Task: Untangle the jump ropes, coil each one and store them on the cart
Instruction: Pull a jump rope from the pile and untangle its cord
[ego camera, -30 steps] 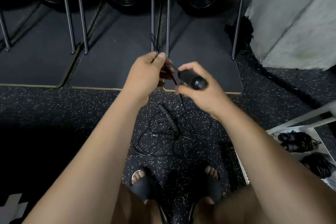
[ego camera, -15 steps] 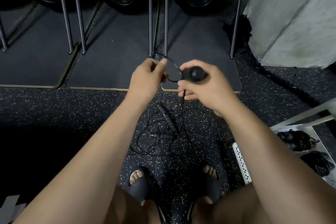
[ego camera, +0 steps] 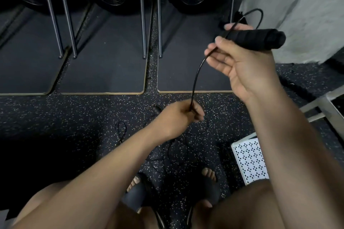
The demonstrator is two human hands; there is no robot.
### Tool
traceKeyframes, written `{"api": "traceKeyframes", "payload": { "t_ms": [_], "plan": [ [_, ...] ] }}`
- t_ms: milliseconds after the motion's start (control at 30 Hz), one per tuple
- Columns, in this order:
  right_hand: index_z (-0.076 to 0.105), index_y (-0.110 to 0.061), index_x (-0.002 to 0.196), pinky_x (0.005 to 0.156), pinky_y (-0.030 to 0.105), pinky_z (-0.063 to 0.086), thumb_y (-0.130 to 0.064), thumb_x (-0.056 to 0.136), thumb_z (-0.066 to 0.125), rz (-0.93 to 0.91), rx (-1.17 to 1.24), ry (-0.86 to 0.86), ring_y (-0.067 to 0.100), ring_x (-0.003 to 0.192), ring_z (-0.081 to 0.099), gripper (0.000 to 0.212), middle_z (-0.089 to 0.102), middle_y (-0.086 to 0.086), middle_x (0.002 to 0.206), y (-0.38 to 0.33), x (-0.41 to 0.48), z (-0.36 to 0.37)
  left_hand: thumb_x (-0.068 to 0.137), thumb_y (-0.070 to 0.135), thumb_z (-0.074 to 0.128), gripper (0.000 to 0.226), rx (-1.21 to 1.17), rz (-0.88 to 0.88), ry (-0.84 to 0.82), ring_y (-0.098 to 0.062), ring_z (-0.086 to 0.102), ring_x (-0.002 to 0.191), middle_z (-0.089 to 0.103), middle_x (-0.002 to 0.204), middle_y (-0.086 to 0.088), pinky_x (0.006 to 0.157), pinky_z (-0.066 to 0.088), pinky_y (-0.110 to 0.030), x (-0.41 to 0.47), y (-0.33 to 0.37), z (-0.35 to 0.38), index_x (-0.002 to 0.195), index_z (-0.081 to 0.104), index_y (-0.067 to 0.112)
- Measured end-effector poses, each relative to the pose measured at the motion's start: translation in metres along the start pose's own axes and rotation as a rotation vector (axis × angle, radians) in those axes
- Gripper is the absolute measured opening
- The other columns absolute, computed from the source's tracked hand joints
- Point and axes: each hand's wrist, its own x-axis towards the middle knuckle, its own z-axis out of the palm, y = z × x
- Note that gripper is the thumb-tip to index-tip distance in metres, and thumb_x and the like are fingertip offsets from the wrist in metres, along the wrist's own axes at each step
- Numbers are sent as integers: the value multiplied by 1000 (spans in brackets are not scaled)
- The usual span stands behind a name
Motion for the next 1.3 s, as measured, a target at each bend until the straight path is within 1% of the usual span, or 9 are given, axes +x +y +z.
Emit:
{"api": "traceKeyframes", "payload": {
  "t_ms": [133,333,500,600,700,867,1033,1167,1300],
  "plan": [
    [62,-10,128,80,37,64,-1,99,72,-22,109,96,31,92,79,31,75,15,92,0,5,-8,104,16,61,15,284,-29,-53,-5,69,82,76,97,8,80,58,-26,-4,-7,3,102,69,29],
    [64,-5,130,83,39,65,2,98,71,-34,206,184,27,91,80,33,76,11,89,3,10,-13,107,10,49,27,617,-140,-41,-12,65,73,68,89,9,63,51,-26,-3,-5,-3,105,71,26],
    [66,-7,134,87,42,66,-14,99,77,61,55,150,32,100,80,37,76,26,112,18,14,-9,108,13,54,22,506,-70,39,-17,69,79,73,91,4,58,49,-20,-7,3,-20,107,73,25],
    [69,-14,128,92,45,65,-19,99,77,180,-112,77,30,96,80,31,77,21,106,34,10,-6,105,18,61,15,449,14,170,-15,71,84,75,91,6,71,54,-26,-1,9,-32,105,73,27],
    [72,-14,123,99,49,62,-22,97,79,277,-234,-58,31,100,80,28,80,19,105,49,4,2,104,22,68,8,334,109,302,-6,72,84,77,91,11,75,52,-18,1,15,-46,103,74,27],
    [73,-24,124,95,49,64,-1,94,76,316,-397,-248,28,97,79,39,79,13,111,66,-3,17,104,17,67,8,126,159,423,-7,71,79,78,91,6,71,52,-24,3,18,-70,102,74,21],
    [68,-17,125,88,47,66,5,95,71,358,-491,-488,28,104,79,38,79,9,117,84,-12,28,105,12,65,9,-118,121,457,0,66,73,79,96,2,63,46,-12,2,22,-83,103,73,12],
    [72,-18,116,80,39,66,9,95,67,283,-627,-439,27,92,81,34,80,10,96,91,-15,30,105,14,66,11,-214,103,509,-1,67,72,76,87,12,65,49,-22,1,21,-92,99,73,19],
    [72,-17,123,79,41,64,3,92,76,265,-582,-428,30,85,80,37,80,15,93,89,-16,34,101,18,73,15,-305,93,560,-10,66,75,73,87,3,74,52,-33,1,21,-96,88,72,25]
  ]
}}
